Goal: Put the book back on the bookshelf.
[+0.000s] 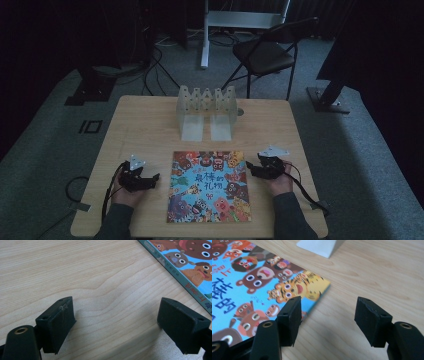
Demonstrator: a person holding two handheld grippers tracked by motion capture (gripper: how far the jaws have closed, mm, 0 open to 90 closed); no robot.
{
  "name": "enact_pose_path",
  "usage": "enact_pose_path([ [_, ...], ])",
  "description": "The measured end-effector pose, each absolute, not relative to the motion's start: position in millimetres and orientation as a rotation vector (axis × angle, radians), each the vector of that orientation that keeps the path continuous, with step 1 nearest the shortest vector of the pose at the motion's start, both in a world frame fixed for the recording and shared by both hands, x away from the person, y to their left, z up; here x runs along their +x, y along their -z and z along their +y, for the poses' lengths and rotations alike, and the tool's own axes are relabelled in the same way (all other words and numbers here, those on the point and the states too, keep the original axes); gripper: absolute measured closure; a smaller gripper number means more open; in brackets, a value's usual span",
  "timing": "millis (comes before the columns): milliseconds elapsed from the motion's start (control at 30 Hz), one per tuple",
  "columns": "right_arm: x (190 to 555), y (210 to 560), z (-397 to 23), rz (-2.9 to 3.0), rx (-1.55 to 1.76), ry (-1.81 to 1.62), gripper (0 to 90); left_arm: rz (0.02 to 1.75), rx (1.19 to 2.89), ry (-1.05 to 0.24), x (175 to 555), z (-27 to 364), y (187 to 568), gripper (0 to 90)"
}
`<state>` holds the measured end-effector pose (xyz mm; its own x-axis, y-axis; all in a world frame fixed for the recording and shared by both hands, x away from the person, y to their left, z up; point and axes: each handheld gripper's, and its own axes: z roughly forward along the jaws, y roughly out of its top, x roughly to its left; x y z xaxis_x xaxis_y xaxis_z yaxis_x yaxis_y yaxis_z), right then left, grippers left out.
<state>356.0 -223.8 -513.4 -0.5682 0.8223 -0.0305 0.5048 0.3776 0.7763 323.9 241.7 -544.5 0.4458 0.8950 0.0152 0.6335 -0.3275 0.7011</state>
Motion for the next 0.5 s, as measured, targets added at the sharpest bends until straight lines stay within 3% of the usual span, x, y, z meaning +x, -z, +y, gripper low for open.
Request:
enact_pose_path([
  [200,365.7,509.0,-215.1,2.246,1.124,-1.059,36.1,1.242,2.074,-0.53,317.5,237.2,540.0,30.7],
  [500,381.2,508.1,-206.1,2.305,1.117,-1.135,28.9,1.142,2.036,-0.503,301.3,214.4,524.4,25.2],
])
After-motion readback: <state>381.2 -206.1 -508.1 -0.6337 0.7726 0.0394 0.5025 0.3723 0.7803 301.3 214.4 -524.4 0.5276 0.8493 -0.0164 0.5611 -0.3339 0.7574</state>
